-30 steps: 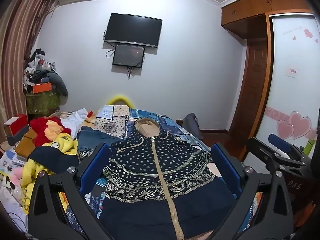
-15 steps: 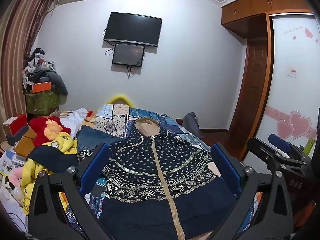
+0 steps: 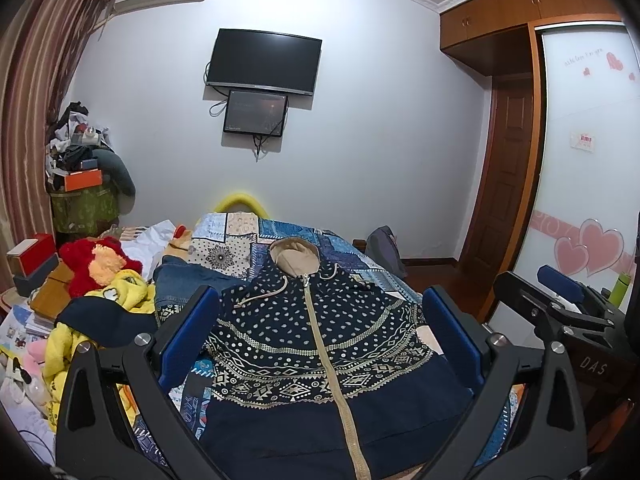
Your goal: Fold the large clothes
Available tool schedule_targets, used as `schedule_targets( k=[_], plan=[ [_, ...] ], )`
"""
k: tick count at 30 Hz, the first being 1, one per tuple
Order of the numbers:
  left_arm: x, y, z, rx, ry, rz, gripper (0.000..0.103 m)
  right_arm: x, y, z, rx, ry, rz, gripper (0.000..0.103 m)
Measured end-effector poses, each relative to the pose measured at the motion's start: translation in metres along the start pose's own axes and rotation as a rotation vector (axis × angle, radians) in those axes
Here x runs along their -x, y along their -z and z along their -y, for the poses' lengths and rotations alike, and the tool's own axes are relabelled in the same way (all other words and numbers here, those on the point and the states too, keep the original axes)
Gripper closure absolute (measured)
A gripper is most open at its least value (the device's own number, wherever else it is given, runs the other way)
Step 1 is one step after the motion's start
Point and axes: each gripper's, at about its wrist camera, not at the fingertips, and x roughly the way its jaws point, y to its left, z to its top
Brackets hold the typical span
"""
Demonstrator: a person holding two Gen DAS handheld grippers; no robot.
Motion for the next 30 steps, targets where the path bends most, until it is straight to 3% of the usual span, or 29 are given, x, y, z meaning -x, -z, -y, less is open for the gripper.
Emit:
schedule_targets(
  k=[30],
  plan=[
    [-0.0014, -0.001, -0.0007, 0.005, -0.001, 0.001, 0.001, 0.0014, -0.0067, 0.0034, -0.005, -0.004, 0.001, 0.0]
  ],
)
